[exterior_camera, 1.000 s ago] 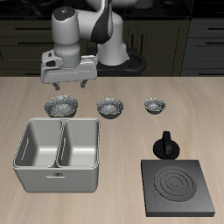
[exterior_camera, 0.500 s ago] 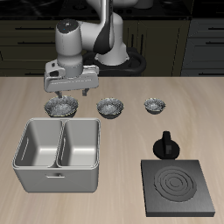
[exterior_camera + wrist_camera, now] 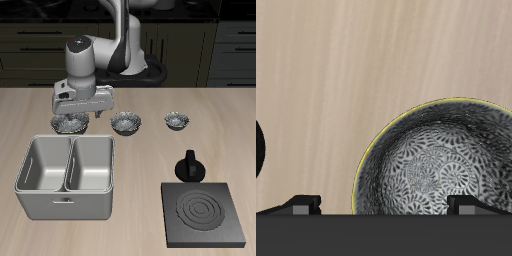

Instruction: Place the largest bowl in the left side of the drainer and the medium bowl in the right side

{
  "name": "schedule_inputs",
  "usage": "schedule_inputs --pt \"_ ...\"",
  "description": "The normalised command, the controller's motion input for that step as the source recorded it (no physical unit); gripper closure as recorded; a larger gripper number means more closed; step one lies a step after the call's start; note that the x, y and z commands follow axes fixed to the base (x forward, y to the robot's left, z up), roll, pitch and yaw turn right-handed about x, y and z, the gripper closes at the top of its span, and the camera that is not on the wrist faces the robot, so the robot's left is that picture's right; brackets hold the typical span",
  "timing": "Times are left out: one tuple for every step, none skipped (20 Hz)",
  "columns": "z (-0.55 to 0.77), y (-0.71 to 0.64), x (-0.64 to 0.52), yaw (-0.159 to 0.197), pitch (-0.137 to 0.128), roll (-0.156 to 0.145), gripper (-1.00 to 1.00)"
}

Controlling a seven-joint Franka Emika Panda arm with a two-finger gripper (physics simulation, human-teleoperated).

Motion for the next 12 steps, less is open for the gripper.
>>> schedule_inputs --pt "-0.16 0.02 -0.02 -0.015 0.033 0.017 -1.00" --pt "-0.82 0.10 -0.31 -0.065 0.125 0.089 -1.00" --pt "-0.41 -0.12 -0.08 -0.001 0.035 -0.035 -1.00" --pt "-0.31 -0.14 -0.04 -0.074 0.017 -0.007 -1.00" --pt "-0.23 -0.08 0.05 -0.096 0.078 0.028 1.00" --pt "-0.15 -0.17 0.02 -0.052 0.006 -0.026 1.00" --pt "-0.10 -0.06 0.01 -0.005 0.015 0.012 1.00" --pt "-0.01 -0.27 0.06 -0.134 0.028 -0.097 1.00" --pt "0.03 0.00 -0.03 -0.019 -0.023 0.023 1.00" --pt "0.08 0.00 -0.09 -0.024 -0.009 0.025 1.00" --pt "0.05 0.06 -0.04 -0.004 -0.007 0.028 1.00" --pt "0.07 0.08 -0.06 0.036 -0.024 0.027 1.00"
